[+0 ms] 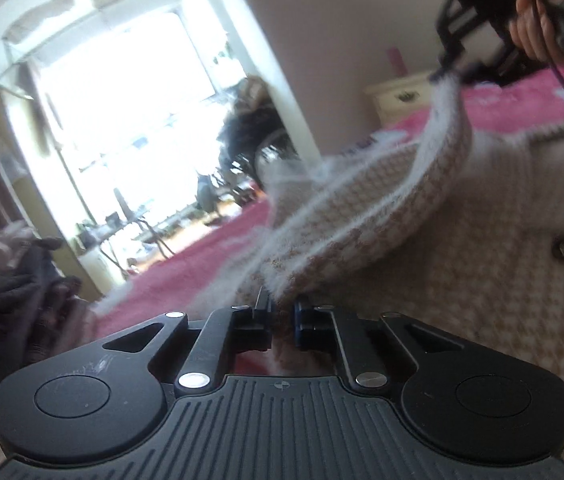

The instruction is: Fold clothes

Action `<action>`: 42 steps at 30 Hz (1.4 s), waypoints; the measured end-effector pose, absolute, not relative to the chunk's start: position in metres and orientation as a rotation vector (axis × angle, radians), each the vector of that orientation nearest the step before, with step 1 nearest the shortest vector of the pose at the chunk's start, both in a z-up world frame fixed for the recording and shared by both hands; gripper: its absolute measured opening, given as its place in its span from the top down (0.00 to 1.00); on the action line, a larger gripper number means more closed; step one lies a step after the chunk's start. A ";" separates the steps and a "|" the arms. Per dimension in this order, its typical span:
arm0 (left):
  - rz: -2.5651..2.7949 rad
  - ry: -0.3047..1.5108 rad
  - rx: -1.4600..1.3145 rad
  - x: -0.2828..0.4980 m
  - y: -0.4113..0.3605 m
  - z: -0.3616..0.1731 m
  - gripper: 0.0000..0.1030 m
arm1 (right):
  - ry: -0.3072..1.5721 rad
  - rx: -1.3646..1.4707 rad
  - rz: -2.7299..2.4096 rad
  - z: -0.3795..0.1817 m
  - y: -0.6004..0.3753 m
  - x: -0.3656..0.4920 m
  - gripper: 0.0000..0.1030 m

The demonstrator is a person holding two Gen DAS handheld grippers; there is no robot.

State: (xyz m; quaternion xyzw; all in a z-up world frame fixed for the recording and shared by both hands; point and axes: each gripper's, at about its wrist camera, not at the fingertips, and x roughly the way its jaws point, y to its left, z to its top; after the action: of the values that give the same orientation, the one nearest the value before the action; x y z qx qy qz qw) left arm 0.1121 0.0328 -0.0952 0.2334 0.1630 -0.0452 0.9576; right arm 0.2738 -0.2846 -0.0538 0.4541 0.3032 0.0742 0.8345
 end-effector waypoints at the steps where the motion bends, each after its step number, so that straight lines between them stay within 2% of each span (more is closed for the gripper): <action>1: -0.082 0.315 0.469 0.108 0.035 -0.089 0.93 | 0.608 0.933 0.227 -0.037 -0.281 0.273 0.81; 5: -0.128 0.287 0.572 0.083 0.030 -0.090 0.93 | 0.538 0.797 0.360 -0.002 -0.281 0.258 0.81; 11: -0.192 0.355 0.832 0.077 0.010 -0.142 0.93 | 0.914 0.758 0.103 -0.123 -0.310 0.244 0.81; 14: -0.188 0.336 0.872 0.074 0.007 -0.136 0.93 | 0.832 0.824 0.136 -0.130 -0.314 0.230 0.81; 18: -0.190 0.314 0.893 0.069 0.008 -0.127 0.93 | 0.598 0.747 0.292 -0.089 -0.304 0.221 0.81; 20: -0.210 0.332 0.909 0.068 0.008 -0.137 0.93 | 0.574 0.702 0.308 -0.086 -0.303 0.225 0.81; 24: -0.224 0.332 0.969 0.061 0.007 -0.150 0.92 | 0.872 0.616 0.177 -0.142 -0.306 0.239 0.79; 26: -0.245 0.371 0.927 0.059 0.015 -0.143 0.91 | 0.844 0.718 0.181 -0.145 -0.317 0.230 0.74; 27: -0.263 0.409 0.891 0.059 0.020 -0.137 0.90 | 0.839 0.740 0.165 -0.142 -0.321 0.225 0.68; 30: -0.301 0.515 0.756 0.057 0.036 -0.118 0.89 | 0.810 0.693 0.074 -0.127 -0.332 0.218 0.62; 34: -0.258 0.550 0.593 0.054 0.051 -0.097 0.89 | 0.690 0.533 0.065 -0.083 -0.326 0.211 0.65; 37: -0.215 0.536 0.390 0.075 0.059 -0.077 0.89 | 0.626 0.409 0.184 -0.054 -0.283 0.215 0.68; 42: -0.177 0.540 0.149 0.123 0.043 -0.081 0.88 | 0.587 0.175 0.392 -0.058 -0.191 0.225 0.70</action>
State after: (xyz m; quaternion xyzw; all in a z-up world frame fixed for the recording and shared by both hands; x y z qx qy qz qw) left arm 0.1231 0.0429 -0.0807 0.0736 0.2659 -0.0873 0.9572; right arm 0.2255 -0.1910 -0.0578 0.0855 0.2869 0.1918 0.9347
